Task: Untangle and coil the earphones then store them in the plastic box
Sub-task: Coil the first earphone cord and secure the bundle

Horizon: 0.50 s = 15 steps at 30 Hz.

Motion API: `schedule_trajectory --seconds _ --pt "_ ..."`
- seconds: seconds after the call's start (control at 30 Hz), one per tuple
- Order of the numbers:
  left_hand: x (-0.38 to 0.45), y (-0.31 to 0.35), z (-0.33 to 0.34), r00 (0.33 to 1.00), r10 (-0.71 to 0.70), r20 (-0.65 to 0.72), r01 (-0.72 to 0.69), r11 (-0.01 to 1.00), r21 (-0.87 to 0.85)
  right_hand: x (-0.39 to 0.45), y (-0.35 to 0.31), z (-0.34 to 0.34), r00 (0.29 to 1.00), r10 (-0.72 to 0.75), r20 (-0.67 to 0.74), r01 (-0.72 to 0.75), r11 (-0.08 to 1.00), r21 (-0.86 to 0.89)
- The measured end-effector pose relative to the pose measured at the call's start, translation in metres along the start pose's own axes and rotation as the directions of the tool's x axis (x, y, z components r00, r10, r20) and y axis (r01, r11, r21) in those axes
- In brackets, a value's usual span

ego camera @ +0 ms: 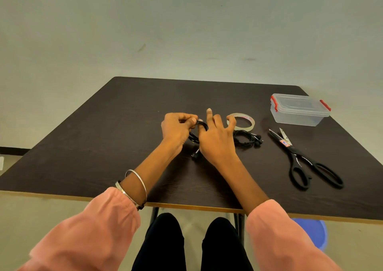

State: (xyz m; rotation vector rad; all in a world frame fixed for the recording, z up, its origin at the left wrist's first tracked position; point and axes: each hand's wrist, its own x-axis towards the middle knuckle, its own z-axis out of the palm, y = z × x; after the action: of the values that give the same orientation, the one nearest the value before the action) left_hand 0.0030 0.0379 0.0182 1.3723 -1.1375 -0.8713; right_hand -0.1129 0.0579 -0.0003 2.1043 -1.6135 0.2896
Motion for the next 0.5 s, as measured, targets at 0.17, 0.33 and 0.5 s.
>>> schedule_trajectory --seconds 0.17,0.33,0.5 --pt "-0.003 -0.007 0.001 1.000 -0.012 -0.010 0.011 0.999 -0.039 -0.002 0.002 -0.006 0.993 -0.086 0.084 0.081 0.995 0.056" --pt "-0.006 -0.016 0.000 0.998 -0.069 -0.015 0.067 0.990 -0.127 -0.002 0.010 -0.014 0.964 -0.130 0.232 0.114 0.990 0.081" --pt "-0.008 -0.017 0.005 0.996 -0.070 -0.055 0.059 0.983 -0.174 -0.001 0.008 -0.017 0.946 -0.180 0.270 0.167 0.983 0.070"
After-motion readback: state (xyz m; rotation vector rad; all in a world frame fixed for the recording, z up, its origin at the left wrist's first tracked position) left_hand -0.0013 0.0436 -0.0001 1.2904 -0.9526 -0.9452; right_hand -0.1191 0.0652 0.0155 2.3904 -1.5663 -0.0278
